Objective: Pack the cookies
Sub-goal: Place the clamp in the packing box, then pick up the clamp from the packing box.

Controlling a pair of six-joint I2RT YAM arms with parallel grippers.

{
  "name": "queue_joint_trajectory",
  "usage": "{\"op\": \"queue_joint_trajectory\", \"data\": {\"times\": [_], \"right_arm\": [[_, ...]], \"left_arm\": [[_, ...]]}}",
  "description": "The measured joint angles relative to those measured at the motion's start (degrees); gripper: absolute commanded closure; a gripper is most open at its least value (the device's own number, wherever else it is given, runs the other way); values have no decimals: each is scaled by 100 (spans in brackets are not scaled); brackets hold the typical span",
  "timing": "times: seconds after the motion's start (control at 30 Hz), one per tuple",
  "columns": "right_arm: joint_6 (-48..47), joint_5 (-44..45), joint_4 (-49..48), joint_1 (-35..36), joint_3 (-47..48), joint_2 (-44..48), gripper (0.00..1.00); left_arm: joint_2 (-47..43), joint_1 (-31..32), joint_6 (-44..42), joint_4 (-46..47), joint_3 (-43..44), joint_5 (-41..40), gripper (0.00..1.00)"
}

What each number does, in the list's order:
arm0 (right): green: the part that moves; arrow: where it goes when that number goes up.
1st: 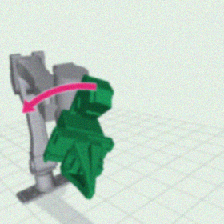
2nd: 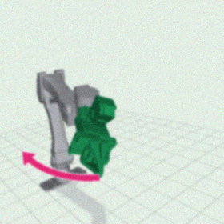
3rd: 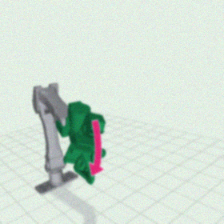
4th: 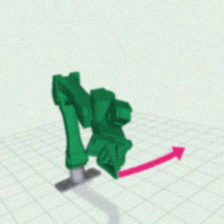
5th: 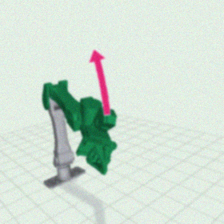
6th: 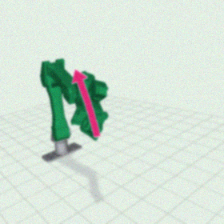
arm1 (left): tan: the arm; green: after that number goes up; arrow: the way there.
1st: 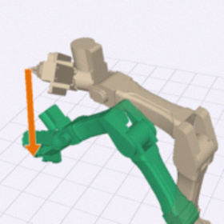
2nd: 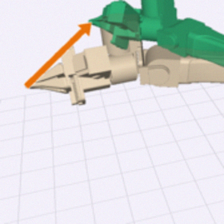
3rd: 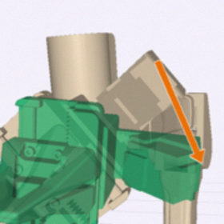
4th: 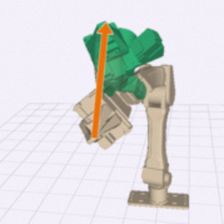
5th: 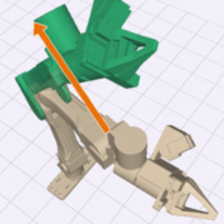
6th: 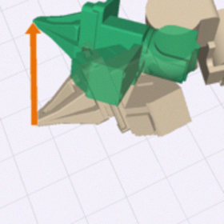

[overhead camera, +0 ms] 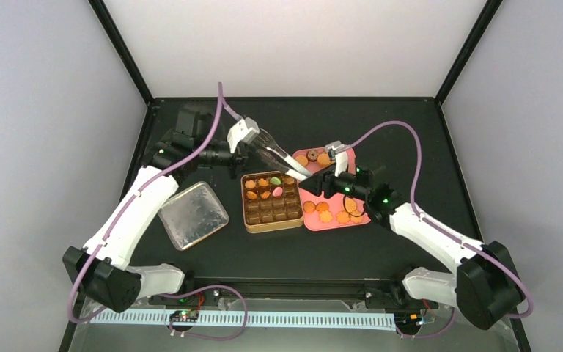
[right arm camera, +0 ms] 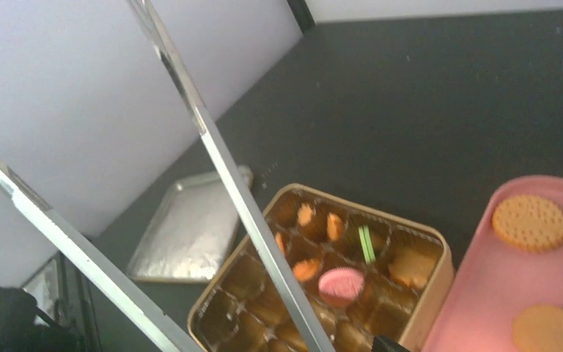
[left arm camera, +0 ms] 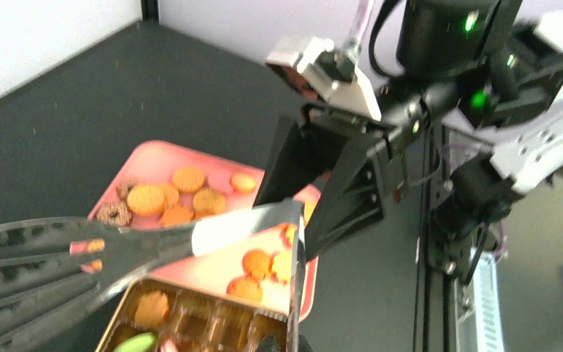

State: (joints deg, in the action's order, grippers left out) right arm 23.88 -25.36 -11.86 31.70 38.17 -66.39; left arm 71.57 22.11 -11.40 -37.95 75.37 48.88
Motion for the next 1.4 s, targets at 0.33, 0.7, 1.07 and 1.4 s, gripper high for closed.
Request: {"op": "queue_joint_trajectory", "data": {"times": [0.33, 0.7, 1.07, 1.4], "right_arm": [[-625, 129, 772, -33, -46, -365, 41], [-380, 503, 116, -13, 7, -693, 42], [-411, 610, 356, 11, 225, -605, 41], [-433, 713, 566, 11, 424, -278, 41]], "left_arm": [[614, -105, -2127, -664, -1523, -916, 95], [621, 63, -2778, -310, -2846, -1980, 88], [313, 63, -2990, -184, -2876, -2549, 45], [367, 382, -3119, -769, -2306, -2173, 56]]}}
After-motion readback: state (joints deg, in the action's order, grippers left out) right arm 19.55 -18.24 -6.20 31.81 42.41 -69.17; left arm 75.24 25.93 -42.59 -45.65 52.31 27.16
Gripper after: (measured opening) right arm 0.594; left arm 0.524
